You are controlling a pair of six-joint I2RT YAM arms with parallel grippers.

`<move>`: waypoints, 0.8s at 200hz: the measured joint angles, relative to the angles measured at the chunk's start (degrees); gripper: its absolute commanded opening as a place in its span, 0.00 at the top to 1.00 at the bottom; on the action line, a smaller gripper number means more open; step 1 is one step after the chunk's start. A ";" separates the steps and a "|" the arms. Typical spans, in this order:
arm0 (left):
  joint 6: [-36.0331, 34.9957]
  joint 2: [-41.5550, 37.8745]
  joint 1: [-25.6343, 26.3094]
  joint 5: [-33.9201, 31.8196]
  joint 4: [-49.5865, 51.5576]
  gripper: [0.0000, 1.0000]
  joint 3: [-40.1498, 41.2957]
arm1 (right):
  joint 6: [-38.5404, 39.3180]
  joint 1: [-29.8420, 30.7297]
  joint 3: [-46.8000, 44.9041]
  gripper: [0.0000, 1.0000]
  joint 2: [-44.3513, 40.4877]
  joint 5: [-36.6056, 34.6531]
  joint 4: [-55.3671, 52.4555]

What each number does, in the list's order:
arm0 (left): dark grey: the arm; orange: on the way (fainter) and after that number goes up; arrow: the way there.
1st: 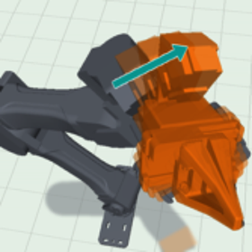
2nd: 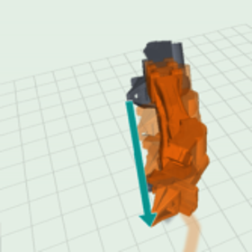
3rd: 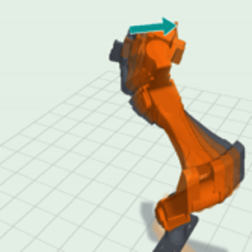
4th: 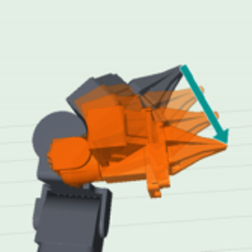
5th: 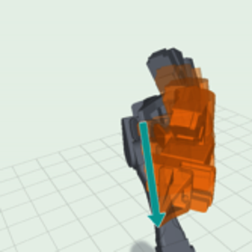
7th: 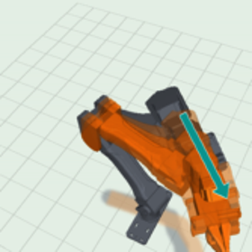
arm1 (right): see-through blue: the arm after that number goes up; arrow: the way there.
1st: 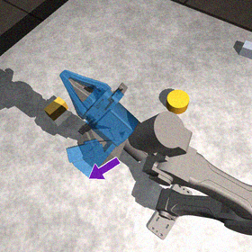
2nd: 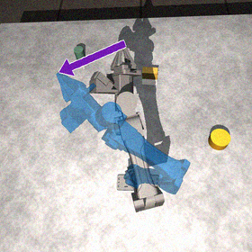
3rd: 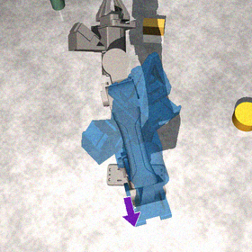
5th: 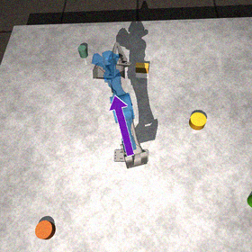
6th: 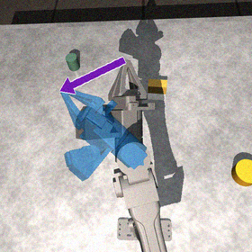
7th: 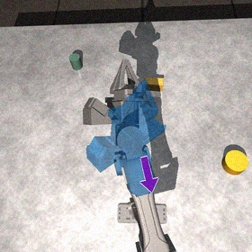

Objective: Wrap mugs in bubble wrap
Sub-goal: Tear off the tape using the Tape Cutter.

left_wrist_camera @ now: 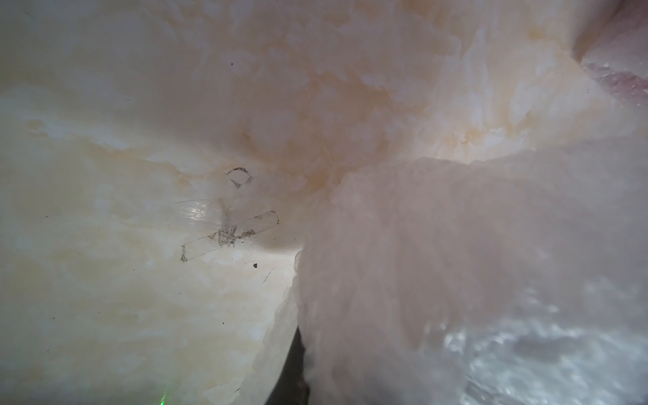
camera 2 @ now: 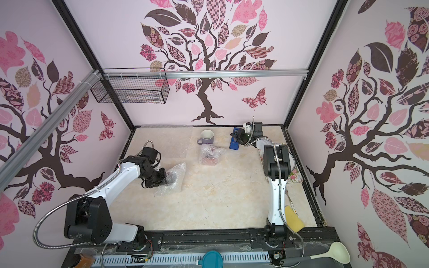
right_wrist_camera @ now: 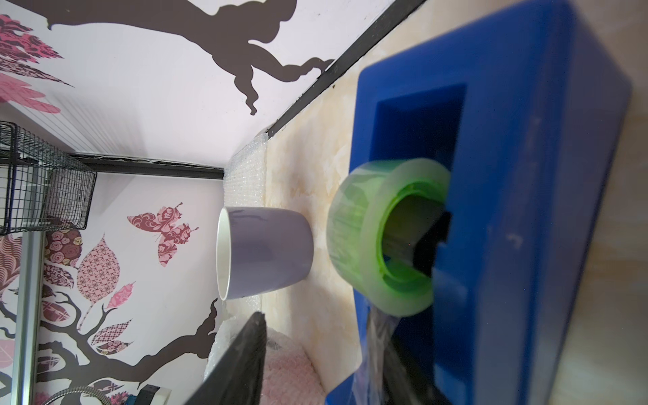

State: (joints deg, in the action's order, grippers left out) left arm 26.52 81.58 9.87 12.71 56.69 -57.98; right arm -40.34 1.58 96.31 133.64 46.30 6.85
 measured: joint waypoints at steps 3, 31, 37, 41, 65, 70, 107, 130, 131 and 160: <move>0.00 0.00 0.00 0.00 0.00 1.00 0.00 | -0.28 -0.04 -0.26 0.56 0.00 0.02 0.48; -0.02 0.02 0.00 0.00 0.00 1.00 0.00 | -2.36 -0.52 -2.56 0.64 0.00 0.66 4.52; -0.02 0.02 0.00 0.00 0.02 1.00 0.00 | -2.67 -0.59 -2.97 0.68 0.00 0.92 5.27; -0.02 0.02 0.00 0.00 0.00 1.00 0.00 | -2.86 -0.61 -3.26 0.70 0.00 1.09 5.77; -0.13 0.02 0.00 0.00 0.02 1.00 0.00 | -4.87 -0.66 -4.55 0.85 0.02 1.92 7.15; -0.20 0.02 0.00 0.00 0.00 1.00 0.00 | -5.33 -0.66 -4.90 0.88 0.02 2.12 7.74; -0.68 0.17 0.00 0.04 0.00 1.00 0.00 | -8.96 -1.05 -5.60 1.00 0.33 3.50 9.97; -0.87 0.17 0.00 0.26 -0.04 1.00 0.00 | -10.23 -1.38 -5.44 1.00 0.31 3.96 10.01; -0.87 0.17 0.00 0.28 -0.04 1.00 0.00 | -10.32 -1.38 -5.42 1.00 0.31 4.04 9.99; -0.98 0.17 -0.04 0.68 -0.17 1.00 0.00 | -10.62 -2.29 -2.32 1.00 0.22 5.31 6.80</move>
State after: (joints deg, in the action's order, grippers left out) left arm 25.54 81.76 9.82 13.39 56.51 -57.98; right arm -50.96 -0.71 94.00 133.86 51.62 13.65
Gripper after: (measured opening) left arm 0.109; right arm 0.046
